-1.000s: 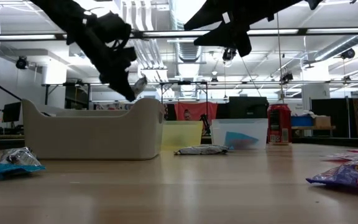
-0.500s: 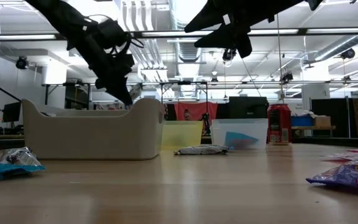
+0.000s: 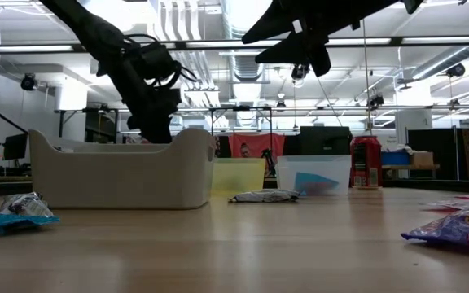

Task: Sort candy
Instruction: Put the red candy into the gray bin

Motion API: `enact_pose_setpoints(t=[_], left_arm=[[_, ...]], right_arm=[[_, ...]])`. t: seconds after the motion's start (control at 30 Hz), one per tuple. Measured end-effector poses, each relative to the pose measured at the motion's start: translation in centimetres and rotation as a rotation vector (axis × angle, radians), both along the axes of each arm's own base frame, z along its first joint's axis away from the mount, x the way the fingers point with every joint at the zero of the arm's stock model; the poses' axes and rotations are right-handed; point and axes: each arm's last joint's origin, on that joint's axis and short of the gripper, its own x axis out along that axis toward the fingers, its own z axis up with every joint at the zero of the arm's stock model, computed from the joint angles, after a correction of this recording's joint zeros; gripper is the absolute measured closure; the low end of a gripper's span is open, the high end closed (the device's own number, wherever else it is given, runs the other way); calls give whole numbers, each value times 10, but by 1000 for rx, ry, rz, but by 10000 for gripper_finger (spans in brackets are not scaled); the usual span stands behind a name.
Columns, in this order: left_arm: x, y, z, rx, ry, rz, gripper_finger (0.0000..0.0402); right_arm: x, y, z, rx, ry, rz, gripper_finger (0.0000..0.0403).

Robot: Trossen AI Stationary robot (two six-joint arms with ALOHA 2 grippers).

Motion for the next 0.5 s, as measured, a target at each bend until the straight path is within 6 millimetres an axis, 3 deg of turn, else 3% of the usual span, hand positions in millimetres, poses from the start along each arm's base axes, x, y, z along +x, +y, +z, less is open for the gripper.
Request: enact_pose_setpoints(t=[0.27, 0.5], left_arm=[[-2, -6, 13, -16, -17, 5, 228], [-5, -49, 31, 10, -148, -84, 232]], right_arm=[[-3, -1, -7, 69, 54, -28, 195], [-11, -1, -22, 191, 173, -78, 195]])
